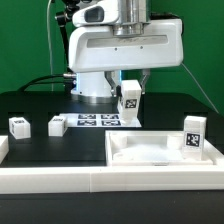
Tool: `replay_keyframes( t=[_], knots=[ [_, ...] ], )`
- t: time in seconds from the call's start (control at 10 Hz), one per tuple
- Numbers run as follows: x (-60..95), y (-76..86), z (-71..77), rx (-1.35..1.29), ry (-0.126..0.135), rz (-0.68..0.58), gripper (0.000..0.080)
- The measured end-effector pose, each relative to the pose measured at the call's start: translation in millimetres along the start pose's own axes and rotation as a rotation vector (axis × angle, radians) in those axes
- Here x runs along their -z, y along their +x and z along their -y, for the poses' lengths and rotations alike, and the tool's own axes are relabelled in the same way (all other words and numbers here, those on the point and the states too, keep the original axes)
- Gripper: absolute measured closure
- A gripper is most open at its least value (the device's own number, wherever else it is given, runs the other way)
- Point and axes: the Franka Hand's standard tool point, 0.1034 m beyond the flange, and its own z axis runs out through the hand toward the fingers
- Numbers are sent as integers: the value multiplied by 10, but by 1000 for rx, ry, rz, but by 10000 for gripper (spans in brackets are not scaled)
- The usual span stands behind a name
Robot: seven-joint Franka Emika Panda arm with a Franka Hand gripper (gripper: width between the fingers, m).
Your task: Assemble square table
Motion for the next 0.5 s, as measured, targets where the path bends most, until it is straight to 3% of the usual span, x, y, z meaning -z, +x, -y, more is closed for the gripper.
replay_keyframes(
  t=[0.4, 0.5],
  knots=[
    [38, 129, -236, 26, -77, -193, 511],
    [81, 181, -302, 32, -114, -266, 511]
  ],
)
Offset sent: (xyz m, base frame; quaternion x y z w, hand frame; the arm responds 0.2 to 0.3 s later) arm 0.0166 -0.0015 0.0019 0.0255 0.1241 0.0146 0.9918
